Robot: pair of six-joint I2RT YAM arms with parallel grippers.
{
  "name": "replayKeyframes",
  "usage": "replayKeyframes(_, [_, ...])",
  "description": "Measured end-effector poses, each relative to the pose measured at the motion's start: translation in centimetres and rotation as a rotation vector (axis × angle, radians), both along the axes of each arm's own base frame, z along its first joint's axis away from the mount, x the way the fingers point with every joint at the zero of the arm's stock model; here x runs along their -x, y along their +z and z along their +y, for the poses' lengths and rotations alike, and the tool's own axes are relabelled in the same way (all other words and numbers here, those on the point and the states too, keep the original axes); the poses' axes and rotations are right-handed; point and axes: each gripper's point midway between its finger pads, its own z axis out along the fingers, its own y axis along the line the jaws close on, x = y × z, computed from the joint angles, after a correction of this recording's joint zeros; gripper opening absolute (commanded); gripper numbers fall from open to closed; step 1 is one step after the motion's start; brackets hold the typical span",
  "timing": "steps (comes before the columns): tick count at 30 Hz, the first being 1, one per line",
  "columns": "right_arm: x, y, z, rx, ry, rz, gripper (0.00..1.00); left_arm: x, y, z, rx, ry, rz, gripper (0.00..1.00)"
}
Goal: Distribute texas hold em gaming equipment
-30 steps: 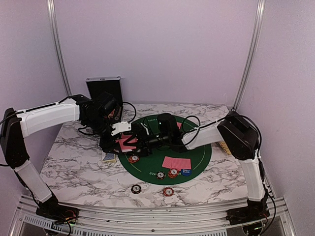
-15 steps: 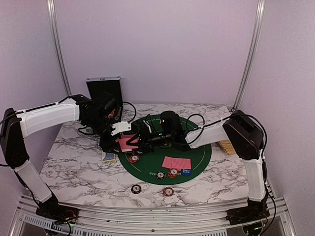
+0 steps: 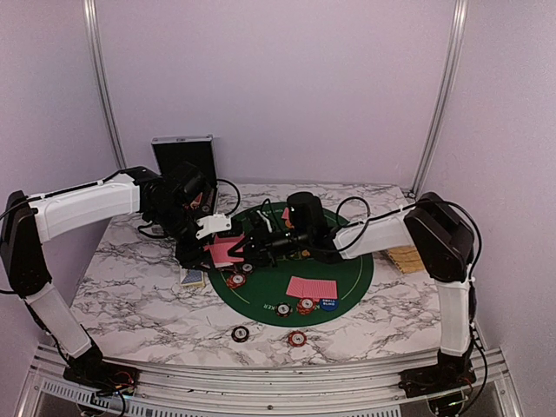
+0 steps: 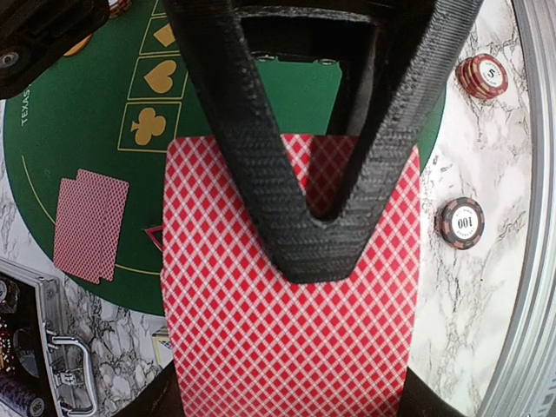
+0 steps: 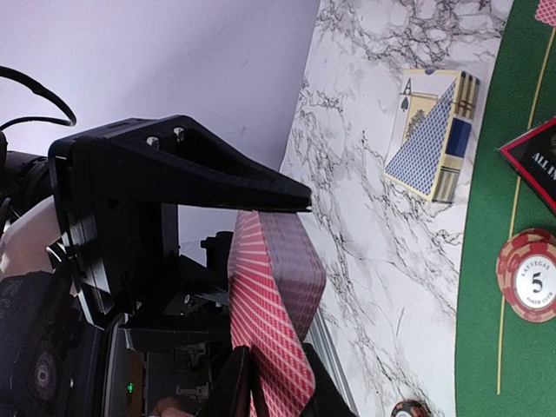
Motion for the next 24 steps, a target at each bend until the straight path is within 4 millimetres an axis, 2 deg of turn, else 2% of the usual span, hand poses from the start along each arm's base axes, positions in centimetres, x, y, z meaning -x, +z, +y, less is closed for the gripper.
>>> replayKeyframes(15, [-0.1,0.0,-1.5,0.035,-0.014,0.005,0.13,-0.1,-0.1,0.2,-0.009,0.002,-0.007,0.0])
replayKeyframes(24, [0.1,0.4,-1.7,0.019,-0.011,0.018,0.09,-0.2,-0.1,0.3,-0.014,0.004,-0.01,0.0])
